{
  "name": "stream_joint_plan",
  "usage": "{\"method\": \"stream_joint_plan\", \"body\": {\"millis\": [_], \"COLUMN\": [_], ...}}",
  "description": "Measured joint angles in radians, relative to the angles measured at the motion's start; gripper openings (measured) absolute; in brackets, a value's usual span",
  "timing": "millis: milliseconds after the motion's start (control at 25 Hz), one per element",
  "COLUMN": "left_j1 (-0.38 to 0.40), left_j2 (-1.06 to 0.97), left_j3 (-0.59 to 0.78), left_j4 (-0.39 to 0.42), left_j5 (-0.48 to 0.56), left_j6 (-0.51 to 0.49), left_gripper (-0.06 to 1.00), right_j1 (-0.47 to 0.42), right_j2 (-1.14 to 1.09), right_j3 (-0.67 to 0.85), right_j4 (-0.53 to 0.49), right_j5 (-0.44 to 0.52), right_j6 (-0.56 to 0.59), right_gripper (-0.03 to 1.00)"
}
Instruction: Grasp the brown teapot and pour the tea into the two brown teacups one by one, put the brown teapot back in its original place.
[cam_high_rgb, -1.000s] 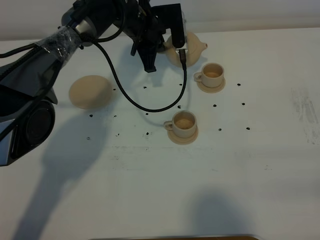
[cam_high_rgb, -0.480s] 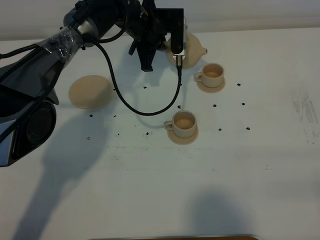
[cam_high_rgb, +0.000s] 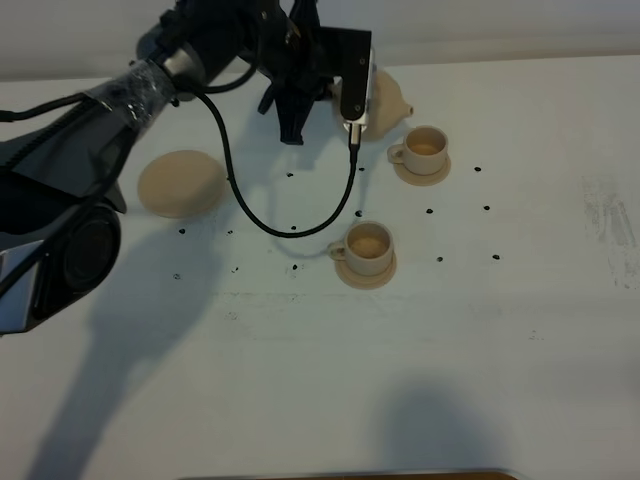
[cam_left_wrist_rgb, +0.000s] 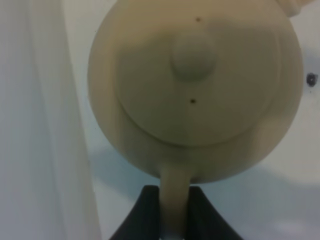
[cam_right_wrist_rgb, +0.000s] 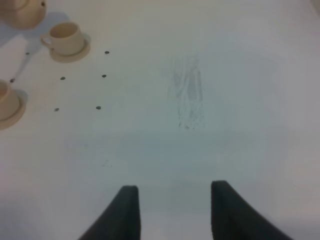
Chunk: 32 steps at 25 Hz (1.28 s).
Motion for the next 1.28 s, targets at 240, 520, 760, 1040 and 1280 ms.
{"method": "stream_joint_plan", "body": {"millis": [240, 520, 760, 1040, 1280], "left_j1": [-0.012, -0.023, -0.029, -0.032, -0.037], "left_j2": [0.010, 0.010, 0.010, 0.010, 0.010], "left_j3": [0.000, 0.000, 0.000, 0.000, 0.000], "left_j4": [0.024, 0.026, 0.034, 0.053, 0.054], "left_j5": [-0.036, -0.068, -0.075, -0.106, -0.131], "left_j6": [0.002, 0.067, 0.110, 0.138, 0.175], "left_gripper": [0.08, 0.08, 0.08, 0.08, 0.08], "right_j1": [0.000, 0.000, 0.000, 0.000, 0.000], "right_j2": [0.000, 0.000, 0.000, 0.000, 0.000], "right_j3": [0.000, 0.000, 0.000, 0.000, 0.000], "right_j4": [0.000, 0.000, 0.000, 0.000, 0.000], "right_j5": [0.000, 0.000, 0.000, 0.000, 0.000], "right_j6": [0.000, 0.000, 0.000, 0.000, 0.000], "right_gripper": [0.35, 0.35, 0.35, 0.35, 0.35]}}
